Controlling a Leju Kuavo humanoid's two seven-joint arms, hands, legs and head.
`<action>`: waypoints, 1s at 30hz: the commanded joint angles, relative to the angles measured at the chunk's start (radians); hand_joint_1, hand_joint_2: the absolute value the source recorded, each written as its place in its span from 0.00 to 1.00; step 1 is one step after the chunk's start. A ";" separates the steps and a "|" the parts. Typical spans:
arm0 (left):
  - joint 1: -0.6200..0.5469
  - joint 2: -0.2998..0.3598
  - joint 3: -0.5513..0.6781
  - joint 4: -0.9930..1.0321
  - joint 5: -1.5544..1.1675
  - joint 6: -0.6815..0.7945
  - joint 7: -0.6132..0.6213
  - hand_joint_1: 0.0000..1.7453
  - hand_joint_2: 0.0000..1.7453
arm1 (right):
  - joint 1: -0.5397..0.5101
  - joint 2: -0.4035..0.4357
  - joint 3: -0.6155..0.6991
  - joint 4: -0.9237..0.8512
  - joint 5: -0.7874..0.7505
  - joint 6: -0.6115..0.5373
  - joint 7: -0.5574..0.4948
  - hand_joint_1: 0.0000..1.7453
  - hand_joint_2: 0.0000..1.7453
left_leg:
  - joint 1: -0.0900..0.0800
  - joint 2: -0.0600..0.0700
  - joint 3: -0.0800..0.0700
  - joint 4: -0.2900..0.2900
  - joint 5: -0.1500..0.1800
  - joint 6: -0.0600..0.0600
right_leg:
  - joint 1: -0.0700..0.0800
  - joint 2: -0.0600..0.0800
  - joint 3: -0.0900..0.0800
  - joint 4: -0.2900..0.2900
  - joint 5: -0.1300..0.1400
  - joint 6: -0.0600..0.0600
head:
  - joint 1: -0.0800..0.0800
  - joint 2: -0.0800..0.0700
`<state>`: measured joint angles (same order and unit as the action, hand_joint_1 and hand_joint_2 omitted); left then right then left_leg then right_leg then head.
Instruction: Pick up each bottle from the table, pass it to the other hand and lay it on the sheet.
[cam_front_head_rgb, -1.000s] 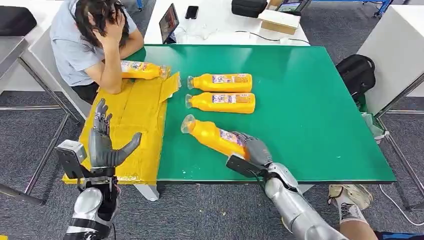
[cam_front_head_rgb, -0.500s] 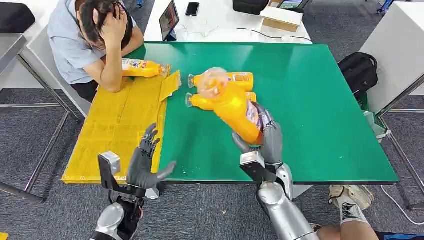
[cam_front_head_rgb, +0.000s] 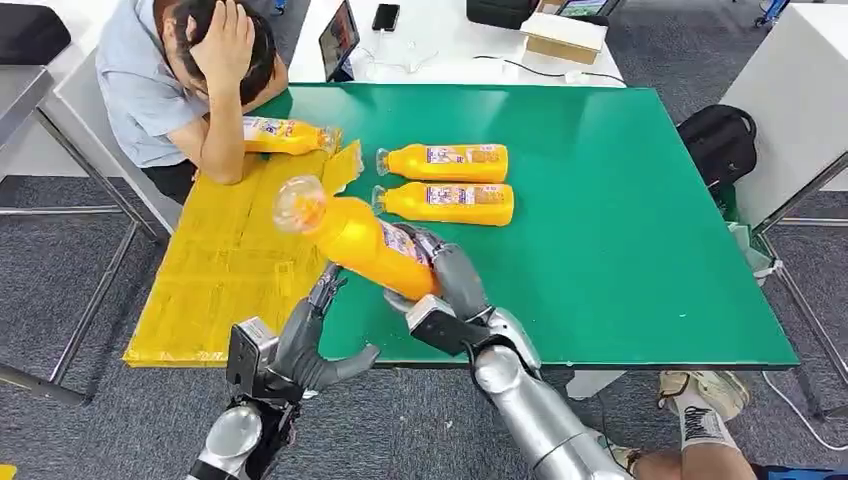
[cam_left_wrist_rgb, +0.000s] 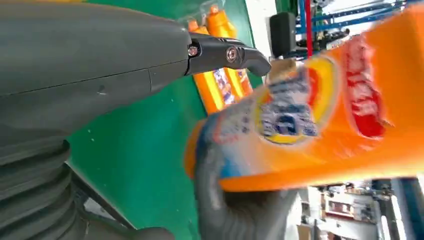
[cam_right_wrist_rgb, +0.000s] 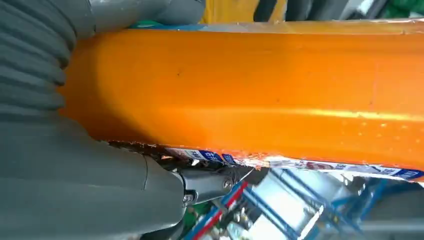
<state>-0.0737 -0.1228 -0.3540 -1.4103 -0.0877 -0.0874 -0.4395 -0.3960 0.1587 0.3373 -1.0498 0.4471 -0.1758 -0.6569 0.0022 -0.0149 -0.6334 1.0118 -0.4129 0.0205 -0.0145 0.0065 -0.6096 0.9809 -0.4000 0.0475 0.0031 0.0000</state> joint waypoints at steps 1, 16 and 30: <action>-0.061 -0.023 0.024 0.042 0.125 -0.011 0.069 0.00 1.00 | -0.027 0.075 0.183 0.132 0.091 -0.049 -0.001 1.00 1.00 | 0.001 0.003 0.006 -0.001 -0.003 -0.002 | 0.001 0.002 0.005 -0.001 -0.002 -0.002 | 0.000 0.000; -0.061 -0.023 0.024 0.042 0.125 -0.011 0.069 0.00 1.00 | -0.027 0.075 0.183 0.132 0.091 -0.049 -0.001 1.00 1.00 | 0.000 0.000 0.003 0.000 -0.001 -0.001 | 0.001 -0.001 0.002 -0.001 -0.001 -0.002 | 0.000 0.000; -0.103 -0.020 0.000 0.065 0.389 -0.075 0.084 0.00 1.00 | -0.048 0.082 0.311 0.201 0.001 -0.025 -0.016 1.00 1.00 | 0.000 0.000 0.004 -0.001 -0.001 -0.001 | 0.001 -0.002 0.003 -0.001 -0.002 -0.002 | 0.000 0.000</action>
<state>-0.0987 -0.1576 -0.3170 -1.4126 0.2619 -0.1216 -0.3578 -0.4055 0.2437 0.5569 -0.9720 0.4697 -0.2167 -0.6615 0.0022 -0.0147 -0.6338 1.0118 -0.4131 0.0204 -0.0146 0.0066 -0.6111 0.9805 -0.4003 0.0472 0.0027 0.0000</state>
